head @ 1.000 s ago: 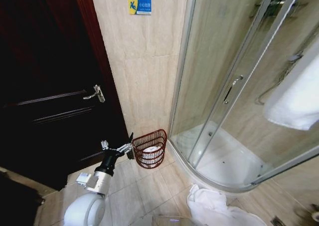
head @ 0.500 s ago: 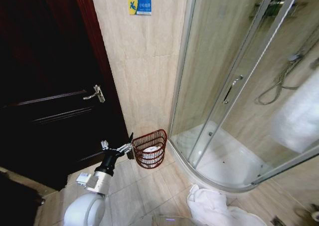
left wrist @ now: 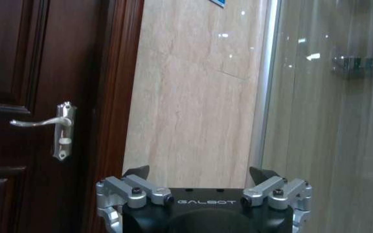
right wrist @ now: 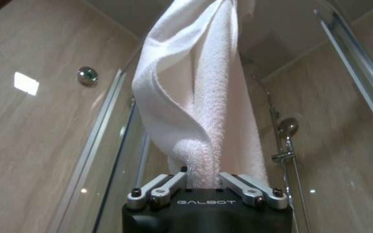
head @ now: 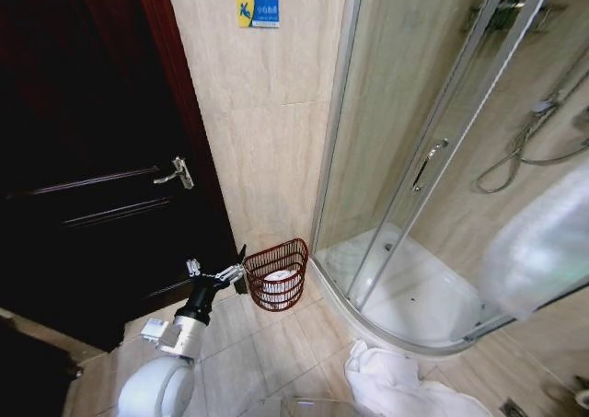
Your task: Discard the used towel into the hamper.
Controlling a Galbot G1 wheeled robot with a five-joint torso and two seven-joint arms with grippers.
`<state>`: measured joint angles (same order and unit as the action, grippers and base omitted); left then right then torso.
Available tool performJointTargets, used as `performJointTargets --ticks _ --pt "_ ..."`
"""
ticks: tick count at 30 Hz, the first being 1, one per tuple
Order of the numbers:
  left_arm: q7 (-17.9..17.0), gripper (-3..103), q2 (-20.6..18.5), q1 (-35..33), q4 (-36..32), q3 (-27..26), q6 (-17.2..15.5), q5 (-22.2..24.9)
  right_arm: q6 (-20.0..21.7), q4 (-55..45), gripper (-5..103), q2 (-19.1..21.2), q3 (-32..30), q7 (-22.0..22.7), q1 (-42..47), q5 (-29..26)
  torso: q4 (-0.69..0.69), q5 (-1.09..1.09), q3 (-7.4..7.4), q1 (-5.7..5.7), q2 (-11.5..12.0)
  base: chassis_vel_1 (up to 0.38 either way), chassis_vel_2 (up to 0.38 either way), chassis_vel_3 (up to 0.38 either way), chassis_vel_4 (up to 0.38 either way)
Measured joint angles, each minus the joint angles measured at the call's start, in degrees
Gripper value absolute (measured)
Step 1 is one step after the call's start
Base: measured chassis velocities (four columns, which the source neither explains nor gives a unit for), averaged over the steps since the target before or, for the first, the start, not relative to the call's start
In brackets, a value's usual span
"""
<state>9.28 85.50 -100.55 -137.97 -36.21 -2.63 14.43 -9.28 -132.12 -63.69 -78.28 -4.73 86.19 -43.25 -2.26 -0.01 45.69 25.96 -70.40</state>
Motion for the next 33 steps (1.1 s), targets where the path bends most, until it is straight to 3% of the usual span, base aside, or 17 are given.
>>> performJointTargets --ticks 10,21,33 --pt "0.0 100 0.0 0.0 0.0 0.0 0.0 0.0 -2.2 -2.3 7 -5.0 4.4 -0.3 1.8 3.6 0.0 0.01 0.0 0.0 0.0 0.0 0.0 0.0 0.0" --pt "0.0 100 0.0 0.0 0.0 0.0 0.0 0.0 -8.3 -2.4 7 -13.9 14.5 -0.5 4.5 13.1 0.0 0.0 0.0 0.0 0.0 0.0 0.0 0.0 0.0" --pt "0.0 100 0.0 0.0 0.0 0.0 0.0 0.0 -11.1 -0.7 7 -16.0 16.0 -0.3 5.3 14.9 0.0 0.02 0.0 0.01 0.0 0.0 0.0 0.0 0.0"
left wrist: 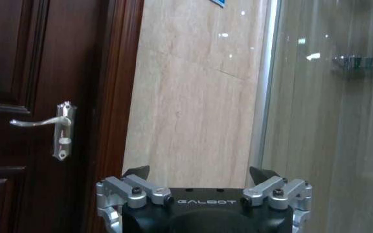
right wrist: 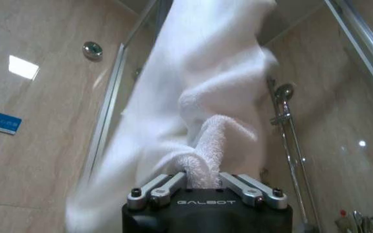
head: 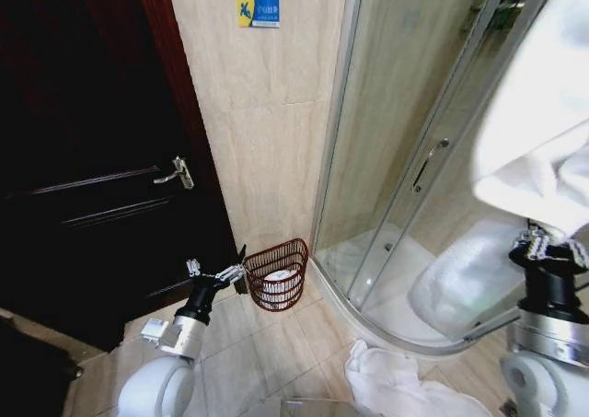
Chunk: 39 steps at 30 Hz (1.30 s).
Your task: Discard the used towel into the hamper.
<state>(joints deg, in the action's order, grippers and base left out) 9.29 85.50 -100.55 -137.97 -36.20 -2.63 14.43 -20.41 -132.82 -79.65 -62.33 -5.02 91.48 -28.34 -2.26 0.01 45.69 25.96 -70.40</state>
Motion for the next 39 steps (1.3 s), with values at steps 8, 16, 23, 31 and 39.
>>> performJointTargets --ticks 8,16,23,31,39 --pt "0.0 100 0.0 0.0 0.0 0.0 0.0 0.0 -2.6 -3.6 7 -0.9 -1.0 0.3 1.1 1.6 0.0 -0.01 0.0 0.0 0.0 0.0 0.0 0.0 0.0" --pt "0.0 100 0.0 0.0 0.0 0.0 0.0 0.0 -1.8 -8.1 7 0.4 -5.7 2.4 0.4 1.0 -0.01 0.0 0.0 0.0 0.0 0.0 0.0 0.0 0.0" --pt "0.0 100 0.0 0.0 0.0 0.0 0.0 0.0 1.1 -10.6 7 1.4 -8.5 5.1 0.4 -1.7 0.0 -0.03 0.0 0.0 0.0 0.0 0.0 0.0 0.0" --pt "0.0 100 0.0 0.0 0.0 0.0 0.0 0.0 1.8 -10.6 7 1.5 -8.2 5.6 0.5 -2.6 0.0 0.0 0.0 0.0 0.0 0.0 0.0 0.0 0.0" --pt "0.0 100 0.0 0.0 0.0 0.0 0.0 0.0 2.5 -10.6 7 1.4 -4.9 5.3 0.5 -1.9 0.0 -0.01 0.0 0.0 0.0 0.0 0.0 0.0 0.0"
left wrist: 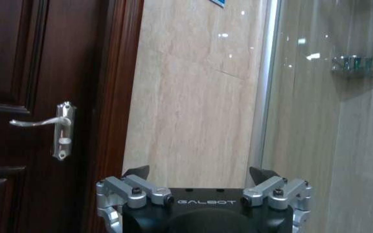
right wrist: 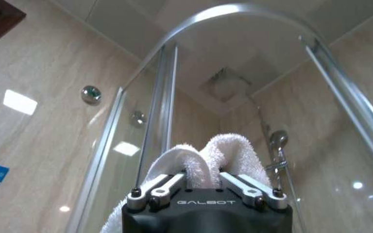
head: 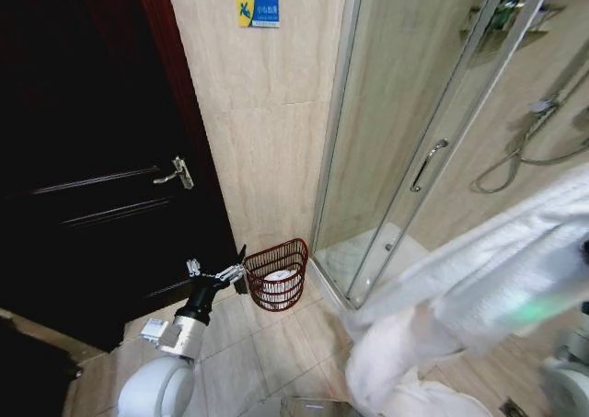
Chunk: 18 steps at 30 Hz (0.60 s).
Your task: Discard the used towel into the hamper.
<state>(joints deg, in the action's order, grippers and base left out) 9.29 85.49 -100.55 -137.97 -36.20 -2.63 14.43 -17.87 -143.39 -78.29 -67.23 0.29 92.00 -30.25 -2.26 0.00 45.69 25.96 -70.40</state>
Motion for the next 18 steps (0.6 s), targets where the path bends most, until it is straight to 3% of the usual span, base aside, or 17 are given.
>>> performJointTargets --ticks 9,18 --pt "0.0 100 0.0 0.0 0.0 0.0 0.0 0.0 1.1 0.1 7 0.4 3.9 -0.2 -0.2 1.2 0.0 0.0 0.0 0.0 0.0 0.0 0.0 0.0 0.0" --pt "0.0 100 0.0 0.0 0.0 0.0 0.0 0.0 1.7 0.1 7 1.0 3.8 -0.6 -0.3 1.3 0.0 0.0 0.0 0.0 0.0 0.0 0.0 0.0 0.0"
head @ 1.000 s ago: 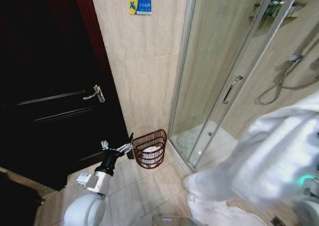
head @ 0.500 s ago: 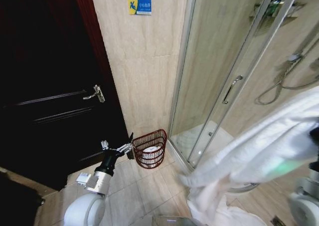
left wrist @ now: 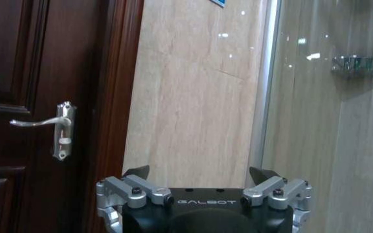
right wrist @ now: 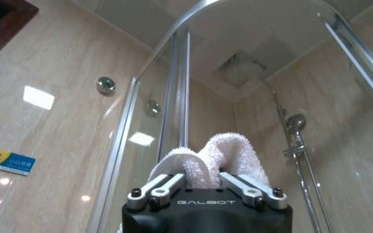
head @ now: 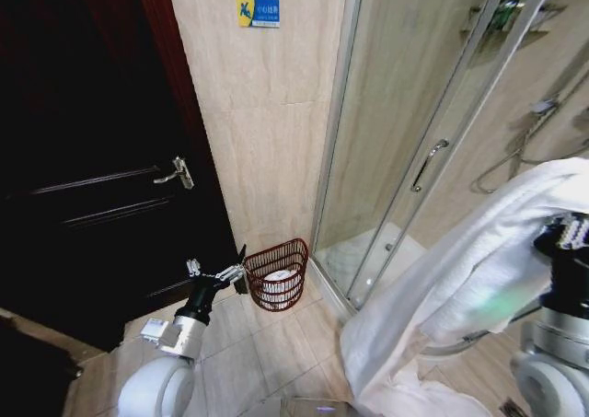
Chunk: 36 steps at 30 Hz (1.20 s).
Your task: Discard the used towel into the hamper.
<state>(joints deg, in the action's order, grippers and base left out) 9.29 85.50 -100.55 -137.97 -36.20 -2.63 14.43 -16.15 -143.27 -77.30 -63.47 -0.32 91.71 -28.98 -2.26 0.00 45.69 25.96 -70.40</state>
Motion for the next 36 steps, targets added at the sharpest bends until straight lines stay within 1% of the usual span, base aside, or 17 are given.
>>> performJointTargets --ticks 14,22,24,25,27,29,31,36 --pt "0.0 100 0.0 0.0 0.0 0.0 0.0 0.0 0.0 0.0 7 0.0 -1.0 -0.7 0.2 -0.1 0.0 0.0 0.0 0.0 0.0 0.017 0.01 -0.013 -0.011" --pt "0.0 100 0.0 0.0 0.0 0.0 0.0 0.0 -0.1 0.0 7 0.1 -0.8 -0.6 0.2 -0.3 0.01 0.01 0.0 0.0 0.0 0.131 0.14 -0.131 -0.137" --pt "0.0 100 0.0 0.0 0.0 0.0 0.0 0.0 -0.8 0.0 7 0.1 -0.3 -0.5 0.1 -0.3 0.0 -0.08 -0.01 0.0 0.0 0.09 0.112 -0.119 -0.116" --pt "0.0 100 0.0 0.0 0.0 0.0 0.0 0.0 -0.8 0.0 7 0.1 -0.3 -0.5 0.1 -0.3 0.0 -0.08 -0.01 0.0 0.0 0.09 0.11 -0.111 -0.116" --pt "0.0 100 0.0 0.0 0.0 0.0 0.0 0.0 -1.3 0.0 7 0.7 -0.2 -0.8 -0.3 -0.4 -0.02 0.01 0.0 0.0 0.0 0.042 0.055 -0.005 -0.024" --pt "0.0 100 0.0 0.0 0.0 0.0 0.0 0.0 -1.5 0.0 7 1.0 0.0 -0.9 -0.4 -0.4 -0.01 -0.01 0.0 0.0 0.0 0.0 0.0 0.0 0.0" --pt "0.0 100 0.0 0.0 0.0 0.0 0.0 0.0 -2.1 0.0 7 1.8 0.6 -1.8 -0.8 -0.3 0.01 0.03 0.0 0.0 0.0 -0.034 -0.018 0.025 0.025" --pt "0.0 100 0.0 0.0 0.0 0.0 0.0 0.0 -2.2 0.0 7 3.1 0.9 -2.4 -1.4 -0.9 0.0 0.02 0.0 0.0 0.0 -0.031 -0.027 0.046 0.04"
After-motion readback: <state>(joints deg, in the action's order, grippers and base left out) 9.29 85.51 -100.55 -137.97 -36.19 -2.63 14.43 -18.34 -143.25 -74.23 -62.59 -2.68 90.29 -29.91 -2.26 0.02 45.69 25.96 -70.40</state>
